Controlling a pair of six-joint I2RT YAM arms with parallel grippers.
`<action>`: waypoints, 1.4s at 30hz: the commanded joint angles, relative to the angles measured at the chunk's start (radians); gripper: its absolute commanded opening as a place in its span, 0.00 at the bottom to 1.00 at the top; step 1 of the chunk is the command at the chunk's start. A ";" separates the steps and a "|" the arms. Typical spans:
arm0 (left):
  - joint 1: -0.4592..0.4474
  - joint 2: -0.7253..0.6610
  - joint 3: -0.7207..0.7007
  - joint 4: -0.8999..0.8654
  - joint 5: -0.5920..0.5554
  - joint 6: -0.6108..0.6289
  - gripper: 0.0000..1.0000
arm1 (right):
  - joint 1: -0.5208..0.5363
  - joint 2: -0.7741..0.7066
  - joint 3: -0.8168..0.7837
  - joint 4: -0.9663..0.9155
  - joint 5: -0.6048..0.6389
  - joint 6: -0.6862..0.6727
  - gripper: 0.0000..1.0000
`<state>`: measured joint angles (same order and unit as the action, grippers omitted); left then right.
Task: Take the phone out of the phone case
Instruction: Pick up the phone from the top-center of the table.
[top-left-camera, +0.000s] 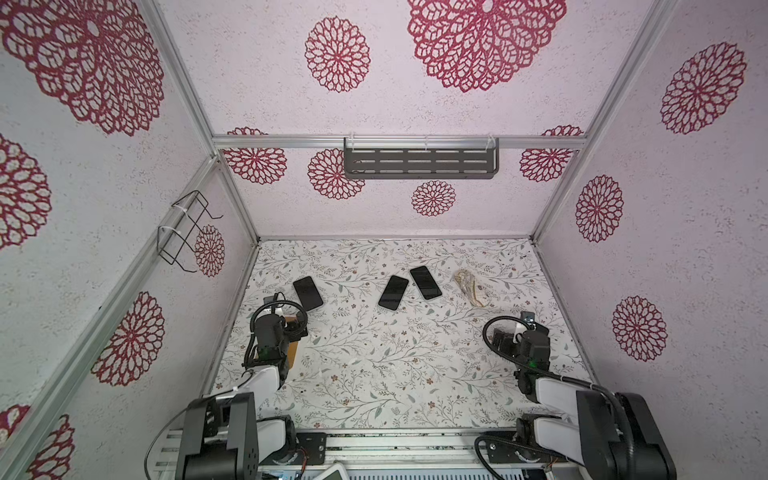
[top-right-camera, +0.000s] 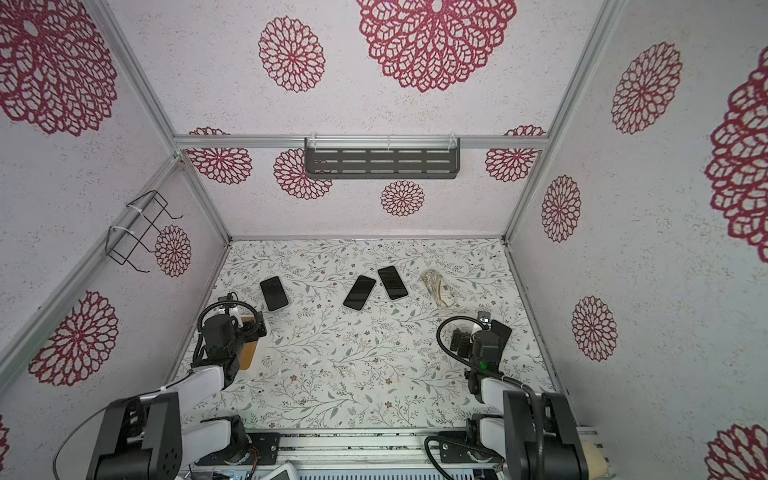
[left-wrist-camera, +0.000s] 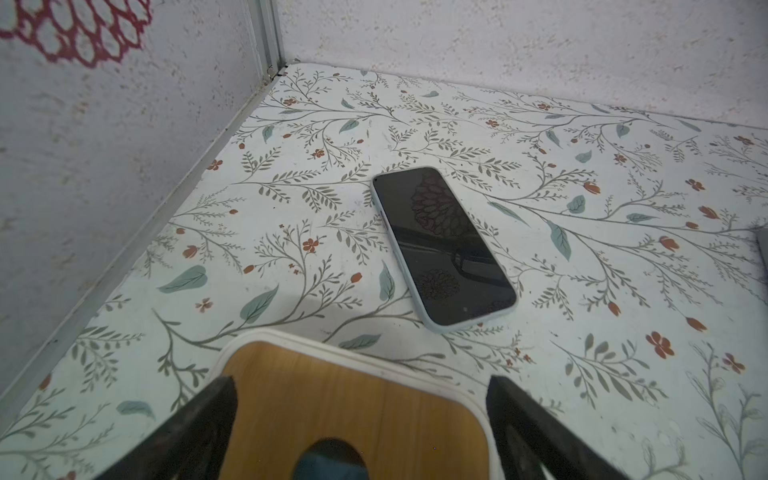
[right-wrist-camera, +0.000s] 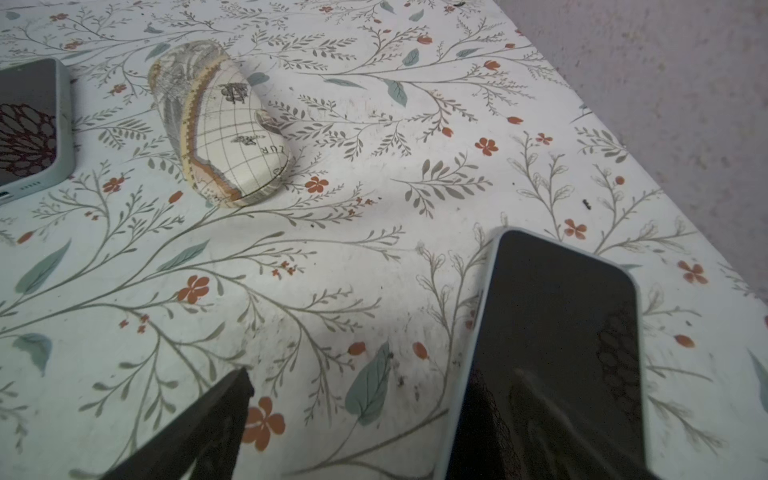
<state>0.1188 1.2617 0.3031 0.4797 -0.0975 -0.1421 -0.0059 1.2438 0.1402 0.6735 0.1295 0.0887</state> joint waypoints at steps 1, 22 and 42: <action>0.010 0.298 0.117 0.418 -0.048 0.026 0.97 | 0.024 0.291 0.113 0.525 0.077 -0.059 0.99; 0.010 0.300 0.119 0.415 -0.040 0.026 0.97 | 0.025 0.292 0.113 0.524 0.077 -0.059 0.99; -0.053 0.182 0.099 0.349 -0.096 0.079 0.97 | 0.041 0.125 0.104 0.405 0.205 -0.028 0.99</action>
<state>0.1005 1.5089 0.4007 0.8543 -0.1528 -0.1032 0.0223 1.4456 0.2306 1.0897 0.2508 0.0460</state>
